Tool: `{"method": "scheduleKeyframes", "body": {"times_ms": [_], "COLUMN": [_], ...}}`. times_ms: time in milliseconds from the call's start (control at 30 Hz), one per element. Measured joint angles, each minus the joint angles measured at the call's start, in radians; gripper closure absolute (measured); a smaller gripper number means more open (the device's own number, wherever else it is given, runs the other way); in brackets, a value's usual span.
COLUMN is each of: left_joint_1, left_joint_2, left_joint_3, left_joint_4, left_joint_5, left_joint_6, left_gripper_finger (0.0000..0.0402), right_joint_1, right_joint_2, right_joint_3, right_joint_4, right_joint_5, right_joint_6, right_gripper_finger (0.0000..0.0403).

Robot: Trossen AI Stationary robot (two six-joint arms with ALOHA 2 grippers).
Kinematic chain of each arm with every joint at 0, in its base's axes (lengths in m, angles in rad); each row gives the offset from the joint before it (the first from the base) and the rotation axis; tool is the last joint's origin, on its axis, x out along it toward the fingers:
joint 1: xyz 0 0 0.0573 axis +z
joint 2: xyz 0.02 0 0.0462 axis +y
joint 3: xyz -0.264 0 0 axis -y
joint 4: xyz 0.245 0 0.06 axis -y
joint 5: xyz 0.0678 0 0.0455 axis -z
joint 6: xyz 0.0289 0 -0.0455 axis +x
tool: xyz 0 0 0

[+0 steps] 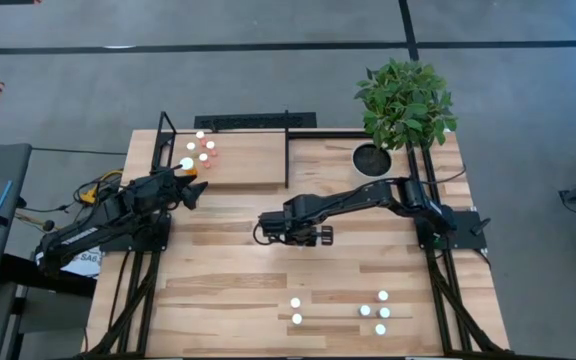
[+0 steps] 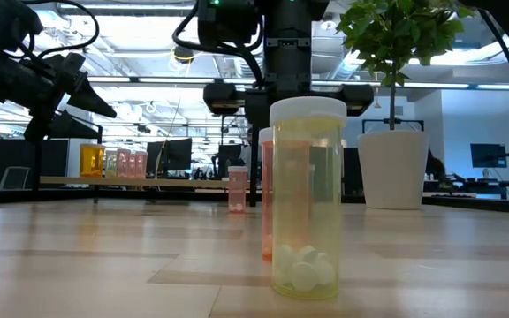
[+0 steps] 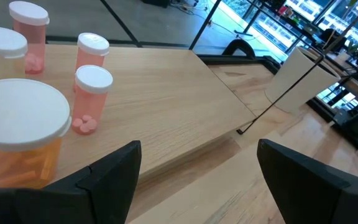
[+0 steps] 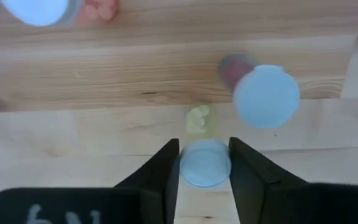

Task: Pick and place medicine bottles onto shelf by color
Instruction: Adjust the yellow pill bottle

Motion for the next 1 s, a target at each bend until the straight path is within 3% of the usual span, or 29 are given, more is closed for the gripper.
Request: {"method": "scheduleKeyframes", "body": {"times_ms": [167,433,1000], "left_joint_1": [0.0,0.0,0.0], "left_joint_2": [0.0,0.0,0.0], "left_joint_3": [0.0,0.0,0.0], "left_joint_4": [0.0,0.0,0.0], "left_joint_5": [0.0,0.0,0.0], "left_joint_6": [0.0,0.0,0.0], "left_gripper_finger": [0.0093,0.0093,0.0093], "right_joint_1": [0.0,-0.002,-0.057], "right_joint_2": [0.0,0.0,-0.001], "right_joint_3": [0.0,0.0,0.029], "right_joint_4": [0.032,0.079,0.067], "right_joint_5": [-0.008,-0.03,-0.031], "right_joint_6": [-0.025,-0.073,-0.218], "right_gripper_finger": [0.0257,0.028,0.028]}}
